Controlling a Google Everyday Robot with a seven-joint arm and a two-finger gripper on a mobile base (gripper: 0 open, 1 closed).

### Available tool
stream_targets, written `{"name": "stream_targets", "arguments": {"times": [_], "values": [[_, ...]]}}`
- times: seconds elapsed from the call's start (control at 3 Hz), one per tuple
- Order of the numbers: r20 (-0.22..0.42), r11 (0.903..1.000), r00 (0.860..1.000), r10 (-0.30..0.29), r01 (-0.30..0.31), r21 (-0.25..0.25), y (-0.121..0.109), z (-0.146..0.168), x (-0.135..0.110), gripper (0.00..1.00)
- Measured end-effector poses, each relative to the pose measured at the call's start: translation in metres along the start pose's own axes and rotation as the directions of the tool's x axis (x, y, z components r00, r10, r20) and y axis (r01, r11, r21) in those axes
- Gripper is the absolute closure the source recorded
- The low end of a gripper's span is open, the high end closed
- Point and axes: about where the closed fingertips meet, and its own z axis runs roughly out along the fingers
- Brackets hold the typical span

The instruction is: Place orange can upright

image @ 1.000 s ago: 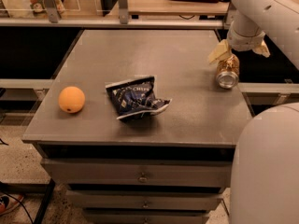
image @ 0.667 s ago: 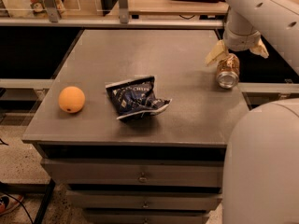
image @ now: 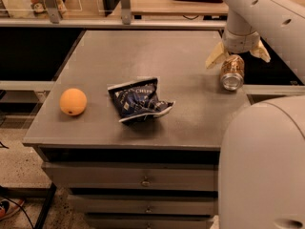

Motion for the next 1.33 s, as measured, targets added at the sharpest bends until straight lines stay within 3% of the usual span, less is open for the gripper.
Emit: {"name": "stream_targets", "arguments": {"times": [0.33,0.67,1.33], "values": [[-0.034,0.9996,0.999,0.001,-0.002,-0.027,0.0089,0.0069,0.003,0.02],[-0.054,0.9988,0.999,-0.001,-0.002,-0.049,0.0162,0.0143,0.0037,0.2],[-0.03,0.9987,1.0,0.004,-0.005,-0.052,0.0175,0.0135,0.002,0.66]]}}
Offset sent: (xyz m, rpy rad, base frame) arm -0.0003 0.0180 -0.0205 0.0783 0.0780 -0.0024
